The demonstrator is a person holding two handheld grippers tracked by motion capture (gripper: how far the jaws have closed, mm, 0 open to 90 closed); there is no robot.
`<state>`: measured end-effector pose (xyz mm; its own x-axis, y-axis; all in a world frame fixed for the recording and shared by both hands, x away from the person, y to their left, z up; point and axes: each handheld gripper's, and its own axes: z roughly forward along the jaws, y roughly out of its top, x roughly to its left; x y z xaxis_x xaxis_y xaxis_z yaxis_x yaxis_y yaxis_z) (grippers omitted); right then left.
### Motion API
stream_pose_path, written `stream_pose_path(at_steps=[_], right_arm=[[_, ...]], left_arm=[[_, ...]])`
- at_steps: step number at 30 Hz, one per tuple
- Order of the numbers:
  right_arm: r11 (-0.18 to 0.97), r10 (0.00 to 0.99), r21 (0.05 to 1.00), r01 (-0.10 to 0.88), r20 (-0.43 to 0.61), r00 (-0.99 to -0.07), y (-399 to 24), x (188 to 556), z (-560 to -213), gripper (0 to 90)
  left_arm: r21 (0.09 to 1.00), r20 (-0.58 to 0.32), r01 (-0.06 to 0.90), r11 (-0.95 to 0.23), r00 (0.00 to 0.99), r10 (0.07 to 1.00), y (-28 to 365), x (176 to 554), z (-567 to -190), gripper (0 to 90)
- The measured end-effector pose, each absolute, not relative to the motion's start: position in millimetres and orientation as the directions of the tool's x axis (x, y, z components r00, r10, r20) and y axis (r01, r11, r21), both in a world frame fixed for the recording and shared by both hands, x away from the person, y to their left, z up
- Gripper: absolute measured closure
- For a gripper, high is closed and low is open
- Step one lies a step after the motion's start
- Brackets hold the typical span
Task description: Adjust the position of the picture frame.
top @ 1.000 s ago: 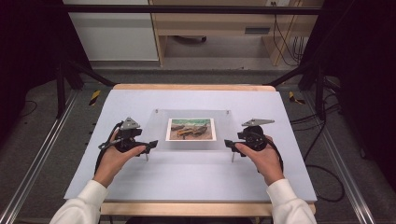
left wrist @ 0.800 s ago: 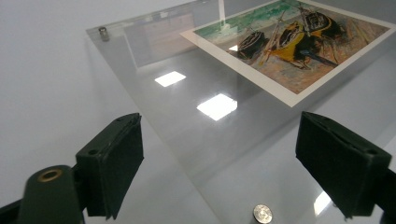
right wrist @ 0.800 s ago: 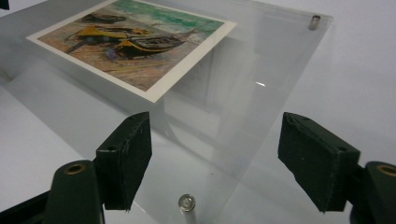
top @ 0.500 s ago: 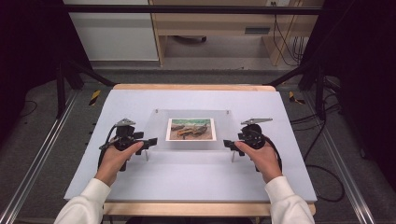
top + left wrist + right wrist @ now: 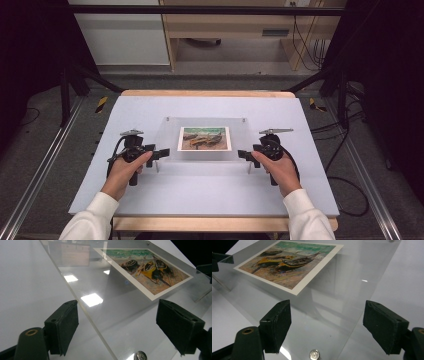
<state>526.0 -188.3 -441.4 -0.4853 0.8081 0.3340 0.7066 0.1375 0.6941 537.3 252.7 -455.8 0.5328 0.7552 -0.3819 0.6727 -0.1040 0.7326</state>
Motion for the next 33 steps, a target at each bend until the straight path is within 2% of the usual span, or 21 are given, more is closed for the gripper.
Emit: stream_pose_path(at_steps=[15,18,33], right_arm=[[0.096,0.784,0.650,0.754,0.417,-0.460,-193.7,531.0,-445.8,20.4],[0.075,0.764,0.629,0.774,0.462,-0.450,-195.7,533.8,-448.8,20.9],[0.060,0.754,0.609,0.791,0.491,-0.436,-193.9,537.4,-450.8,21.3]], left_arm=[[0.720,-0.422,0.688,-0.091,0.538,0.730,250.8,538.1,-459.4,15.8],[0.719,-0.427,0.689,-0.087,0.538,0.727,249.8,539.2,-460.4,15.4],[0.715,-0.429,0.694,-0.084,0.530,0.732,248.3,541.3,-460.5,15.5]])
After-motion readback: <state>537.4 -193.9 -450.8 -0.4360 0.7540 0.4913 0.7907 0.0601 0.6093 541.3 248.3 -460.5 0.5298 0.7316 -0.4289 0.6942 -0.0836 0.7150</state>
